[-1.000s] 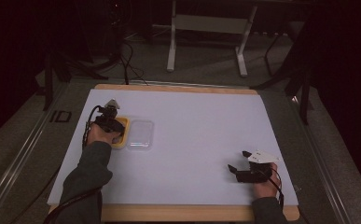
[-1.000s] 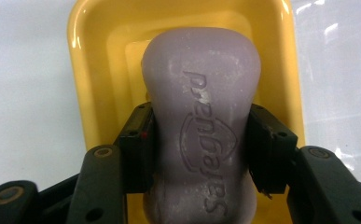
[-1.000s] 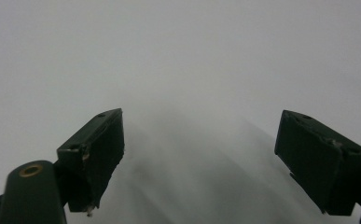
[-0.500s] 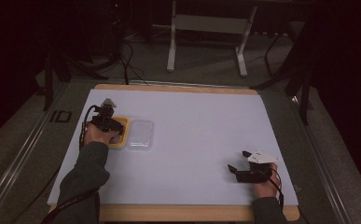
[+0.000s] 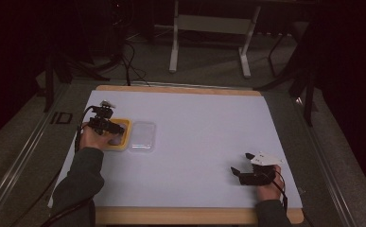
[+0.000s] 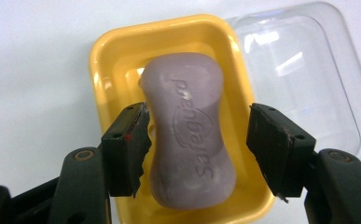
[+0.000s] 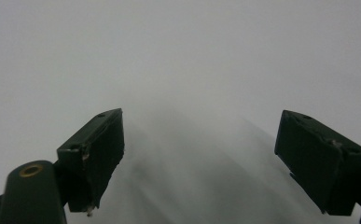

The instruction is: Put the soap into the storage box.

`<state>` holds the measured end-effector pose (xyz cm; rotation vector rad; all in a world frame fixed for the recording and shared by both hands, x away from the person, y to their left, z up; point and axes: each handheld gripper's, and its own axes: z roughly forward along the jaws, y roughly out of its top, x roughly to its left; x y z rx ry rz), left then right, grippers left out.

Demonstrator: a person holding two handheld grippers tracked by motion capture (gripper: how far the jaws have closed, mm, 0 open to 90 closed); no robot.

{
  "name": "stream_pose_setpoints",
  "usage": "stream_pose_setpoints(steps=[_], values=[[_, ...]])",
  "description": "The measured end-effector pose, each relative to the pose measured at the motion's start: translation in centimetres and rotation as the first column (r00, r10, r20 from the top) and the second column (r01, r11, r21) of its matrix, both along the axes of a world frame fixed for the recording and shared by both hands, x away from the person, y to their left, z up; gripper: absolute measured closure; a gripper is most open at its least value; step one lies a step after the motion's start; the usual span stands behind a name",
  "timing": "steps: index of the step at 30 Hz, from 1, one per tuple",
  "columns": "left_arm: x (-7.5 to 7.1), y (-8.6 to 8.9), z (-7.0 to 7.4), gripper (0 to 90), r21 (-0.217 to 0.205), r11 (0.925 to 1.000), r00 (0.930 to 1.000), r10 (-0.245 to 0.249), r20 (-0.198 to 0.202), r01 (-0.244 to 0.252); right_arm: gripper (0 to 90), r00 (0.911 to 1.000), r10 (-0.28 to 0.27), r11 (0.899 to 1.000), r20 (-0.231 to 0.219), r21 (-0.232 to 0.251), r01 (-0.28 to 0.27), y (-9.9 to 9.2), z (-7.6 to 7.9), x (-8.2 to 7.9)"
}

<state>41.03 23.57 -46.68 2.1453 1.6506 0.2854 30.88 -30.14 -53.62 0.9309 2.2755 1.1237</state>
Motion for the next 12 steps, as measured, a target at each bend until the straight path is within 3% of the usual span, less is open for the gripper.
stream_pose_setpoints(steps=[6, 12], values=[[-1.4, -0.5, 0.4, 40.2, 0.009, 0.9969, 0.9951, -0.079, 0.060, 0.078, 15.4, 1.0000, -0.003, 1.000, -0.005, -0.003, 0.003, 0.0, 0.0, 0.0], [-4.0, -1.1, -0.1, 40.8, 0.004, 0.9864, 0.9779, -0.163, 0.130, 0.164, 15.3, 1.0000, -0.005, 1.000, -0.007, 0.001, 0.005, 0.0, 0.0, 0.1]])
